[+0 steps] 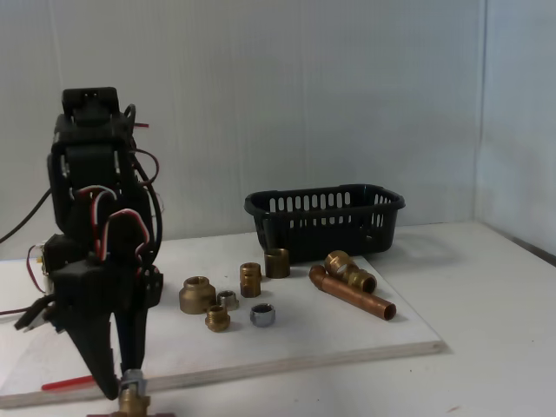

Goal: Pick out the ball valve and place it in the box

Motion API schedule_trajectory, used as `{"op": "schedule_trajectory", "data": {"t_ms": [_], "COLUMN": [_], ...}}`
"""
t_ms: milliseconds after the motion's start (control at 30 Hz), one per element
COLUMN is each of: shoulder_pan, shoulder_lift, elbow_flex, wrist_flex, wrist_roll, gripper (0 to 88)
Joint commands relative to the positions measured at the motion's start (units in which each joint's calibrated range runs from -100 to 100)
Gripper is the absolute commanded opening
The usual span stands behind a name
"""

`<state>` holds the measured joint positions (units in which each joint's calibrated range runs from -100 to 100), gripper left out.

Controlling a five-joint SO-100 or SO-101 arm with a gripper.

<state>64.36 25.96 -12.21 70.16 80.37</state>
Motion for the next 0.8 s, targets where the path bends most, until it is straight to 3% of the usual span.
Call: {"op": "schedule_trajectory", "data": {"t_ms": [0, 300, 767], "shoulder_pan": [-1.3, -2.8, -5.9], "shoulder_lift": [-5.4, -7.4, -14.6], "elbow_flex": [-1.3, -0.7, -0.8], "wrist_flex": [0.3, 0.6, 9.6], "wrist_roll": [-0.5, -1.8, -1.9], "gripper": [0.9, 0.9, 0.9]}}
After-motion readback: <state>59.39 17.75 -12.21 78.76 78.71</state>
